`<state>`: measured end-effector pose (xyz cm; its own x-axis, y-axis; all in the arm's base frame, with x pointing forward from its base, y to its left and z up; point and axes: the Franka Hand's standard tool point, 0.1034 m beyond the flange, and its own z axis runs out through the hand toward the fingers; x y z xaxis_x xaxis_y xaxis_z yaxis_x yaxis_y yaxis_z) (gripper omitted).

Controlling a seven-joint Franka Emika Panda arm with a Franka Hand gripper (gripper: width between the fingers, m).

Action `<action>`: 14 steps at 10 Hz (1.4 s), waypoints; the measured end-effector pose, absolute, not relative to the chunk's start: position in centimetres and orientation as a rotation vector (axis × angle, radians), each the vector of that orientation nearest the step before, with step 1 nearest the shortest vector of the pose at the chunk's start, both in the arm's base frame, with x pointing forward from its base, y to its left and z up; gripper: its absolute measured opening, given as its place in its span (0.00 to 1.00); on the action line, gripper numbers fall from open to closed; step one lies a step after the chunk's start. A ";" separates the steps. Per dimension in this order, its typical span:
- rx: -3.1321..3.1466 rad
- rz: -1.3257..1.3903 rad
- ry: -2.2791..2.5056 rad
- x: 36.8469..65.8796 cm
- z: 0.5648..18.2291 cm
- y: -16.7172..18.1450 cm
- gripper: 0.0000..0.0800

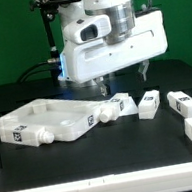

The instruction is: Assemble desk

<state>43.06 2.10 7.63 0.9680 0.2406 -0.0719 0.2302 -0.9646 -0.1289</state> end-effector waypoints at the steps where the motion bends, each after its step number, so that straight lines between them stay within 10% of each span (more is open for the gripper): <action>1: -2.987 0.134 -0.301 42.8 7.4 -0.1 0.81; 14: -2.937 0.010 -0.920 37.4 4.3 -3.3 0.81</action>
Offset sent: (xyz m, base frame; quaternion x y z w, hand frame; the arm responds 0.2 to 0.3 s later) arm 0.0000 0.0000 0.0000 0.0000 0.0000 0.0000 1.0000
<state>37.37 -3.30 4.25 0.8217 0.5698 0.0126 0.5694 -0.8197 -0.0627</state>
